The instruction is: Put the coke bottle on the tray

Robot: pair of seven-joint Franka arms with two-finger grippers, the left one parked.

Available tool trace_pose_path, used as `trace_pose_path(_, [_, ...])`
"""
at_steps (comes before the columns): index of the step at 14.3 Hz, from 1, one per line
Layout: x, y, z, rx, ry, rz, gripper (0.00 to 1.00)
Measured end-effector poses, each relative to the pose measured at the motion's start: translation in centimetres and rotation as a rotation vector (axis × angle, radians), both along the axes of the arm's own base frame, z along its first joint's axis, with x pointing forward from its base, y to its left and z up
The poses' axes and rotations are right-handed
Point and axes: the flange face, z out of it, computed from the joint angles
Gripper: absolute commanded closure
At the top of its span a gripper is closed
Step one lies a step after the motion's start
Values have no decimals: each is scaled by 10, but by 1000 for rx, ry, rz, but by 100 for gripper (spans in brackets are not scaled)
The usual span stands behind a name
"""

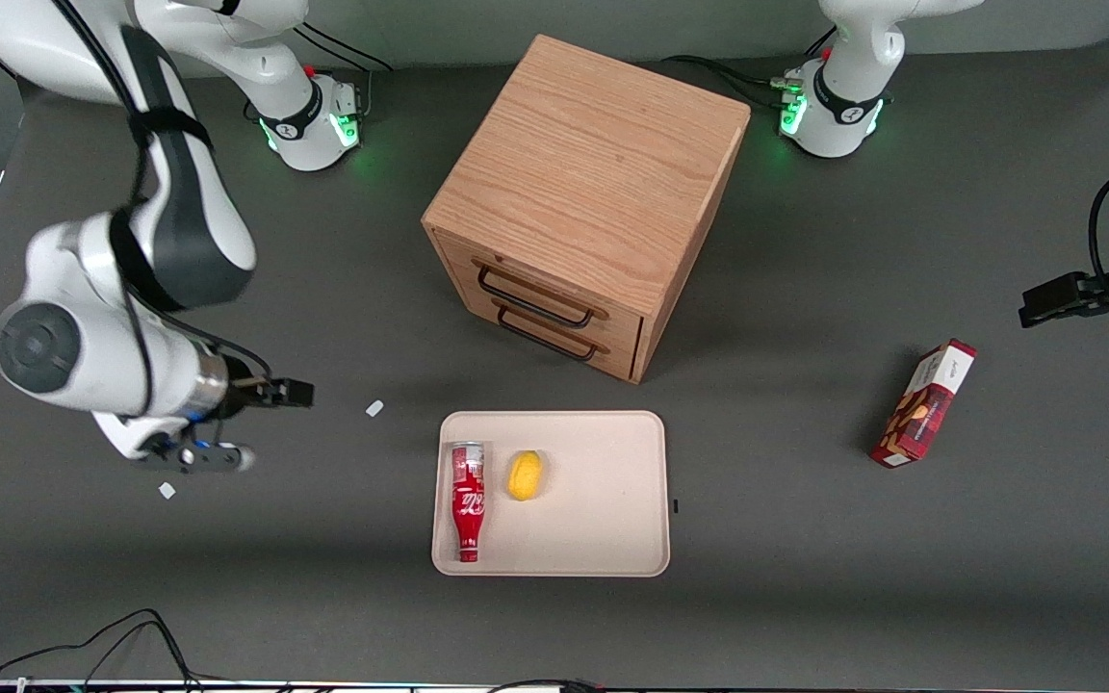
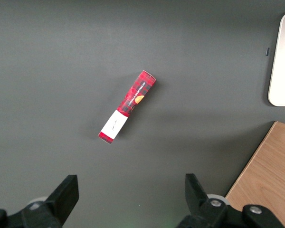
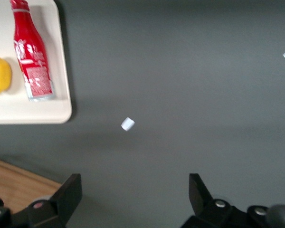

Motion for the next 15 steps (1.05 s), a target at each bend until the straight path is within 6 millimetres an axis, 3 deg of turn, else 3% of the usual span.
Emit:
trace_pose_path(4, [-67, -27, 41, 17, -56, 16, 0])
trace_pose_path(6, [-101, -41, 71, 27, -84, 3, 0])
trace_pose_path(10, [-120, -74, 106, 42, -70, -34, 0])
trace_pose_path(15, [-127, -62, 118, 8, -29, 5, 0])
